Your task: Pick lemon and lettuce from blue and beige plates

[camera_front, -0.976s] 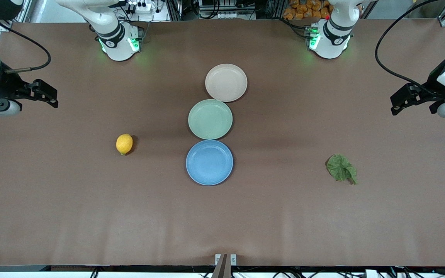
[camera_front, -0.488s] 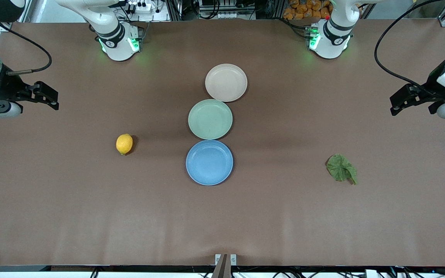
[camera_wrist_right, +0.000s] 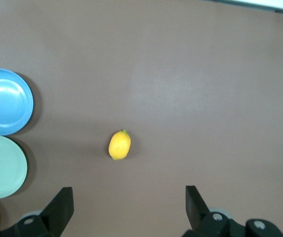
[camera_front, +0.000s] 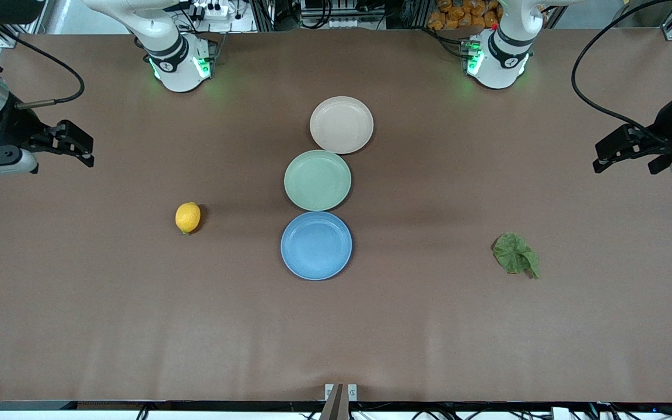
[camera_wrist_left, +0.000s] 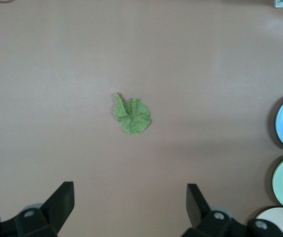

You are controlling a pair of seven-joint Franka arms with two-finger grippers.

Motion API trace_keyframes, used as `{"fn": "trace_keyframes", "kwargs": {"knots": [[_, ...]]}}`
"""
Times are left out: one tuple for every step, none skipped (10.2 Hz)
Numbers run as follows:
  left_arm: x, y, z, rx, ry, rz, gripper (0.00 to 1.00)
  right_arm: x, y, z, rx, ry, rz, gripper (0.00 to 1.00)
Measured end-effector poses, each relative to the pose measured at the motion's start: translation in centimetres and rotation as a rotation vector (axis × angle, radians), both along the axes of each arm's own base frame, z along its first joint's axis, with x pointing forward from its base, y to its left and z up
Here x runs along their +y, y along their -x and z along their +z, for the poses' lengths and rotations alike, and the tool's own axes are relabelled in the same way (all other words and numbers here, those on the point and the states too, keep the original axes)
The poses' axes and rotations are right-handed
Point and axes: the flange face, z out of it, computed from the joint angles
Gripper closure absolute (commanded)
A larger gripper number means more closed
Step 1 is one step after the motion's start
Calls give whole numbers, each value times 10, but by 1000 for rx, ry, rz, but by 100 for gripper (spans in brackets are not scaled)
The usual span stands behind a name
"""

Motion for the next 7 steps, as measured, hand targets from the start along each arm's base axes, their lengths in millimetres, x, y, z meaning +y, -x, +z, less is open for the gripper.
{"fn": "trace_keyframes", "kwargs": {"knots": [[-1, 0, 0, 0, 0, -1, 0, 0, -1, 1, -8, -1, 0, 0], [-1, 0, 0, 0, 0, -2, 0, 0, -1, 1, -10, -1, 0, 0], [-1, 0, 0, 0, 0, -3, 0, 0, -1, 1, -11, -1, 0, 0], [-2, 0, 0, 0, 0, -5, 0, 0, -1, 2, -11, -1, 0, 0], [-3, 0, 0, 0, 0, -7, 0, 0, -1, 2, -12, -1, 0, 0], [-4, 0, 0, 0, 0, -7, 0, 0, -1, 2, -13, -2, 0, 0], [-4, 0, 0, 0, 0, -7, 0, 0, -1, 3, -14, -2, 0, 0]]}}
